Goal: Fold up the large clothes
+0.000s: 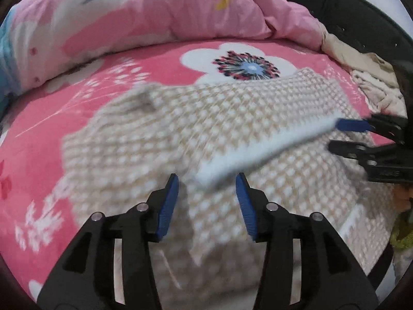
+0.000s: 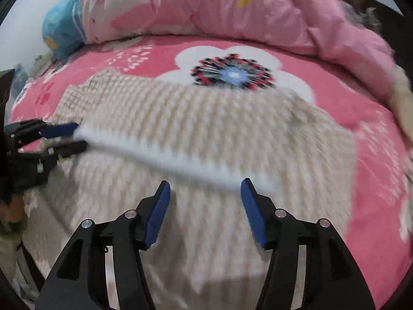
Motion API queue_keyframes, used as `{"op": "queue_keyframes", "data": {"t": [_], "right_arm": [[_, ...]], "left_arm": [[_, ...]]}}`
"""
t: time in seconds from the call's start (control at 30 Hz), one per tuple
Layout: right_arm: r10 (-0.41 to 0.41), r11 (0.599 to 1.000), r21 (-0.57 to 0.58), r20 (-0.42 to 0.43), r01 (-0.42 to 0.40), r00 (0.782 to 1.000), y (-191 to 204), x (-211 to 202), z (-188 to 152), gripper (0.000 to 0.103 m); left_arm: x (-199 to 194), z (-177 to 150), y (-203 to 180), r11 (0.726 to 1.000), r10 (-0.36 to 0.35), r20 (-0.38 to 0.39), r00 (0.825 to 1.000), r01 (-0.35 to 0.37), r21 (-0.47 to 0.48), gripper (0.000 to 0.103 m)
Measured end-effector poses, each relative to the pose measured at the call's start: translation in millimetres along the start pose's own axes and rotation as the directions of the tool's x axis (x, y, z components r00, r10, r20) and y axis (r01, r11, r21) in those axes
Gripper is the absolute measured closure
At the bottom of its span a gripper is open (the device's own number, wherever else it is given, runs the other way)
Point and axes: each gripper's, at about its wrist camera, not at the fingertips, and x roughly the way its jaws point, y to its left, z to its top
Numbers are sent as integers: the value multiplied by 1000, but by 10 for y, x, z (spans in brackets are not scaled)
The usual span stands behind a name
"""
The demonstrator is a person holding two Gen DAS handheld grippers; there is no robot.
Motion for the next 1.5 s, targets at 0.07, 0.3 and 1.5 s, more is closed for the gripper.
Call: {"op": "queue_keyframes", "data": {"t": [0.07,0.3,1.5], "right_arm": [[30,999,39,49,-32,998,-20,-350,-172,38],[105,991,66,191,-120,976,207,-1208,-906,12],[-14,981,192,73,0,997,541,-312,-1723,6]], "left_arm": [[-237,-82,87,999,7,24,1000,-6,-38,58],[-1030,-612,142,990,63,94,994,-50,-134,33],[-491,-1529,-317,972,169,18,985,-164,-168,8]]}}
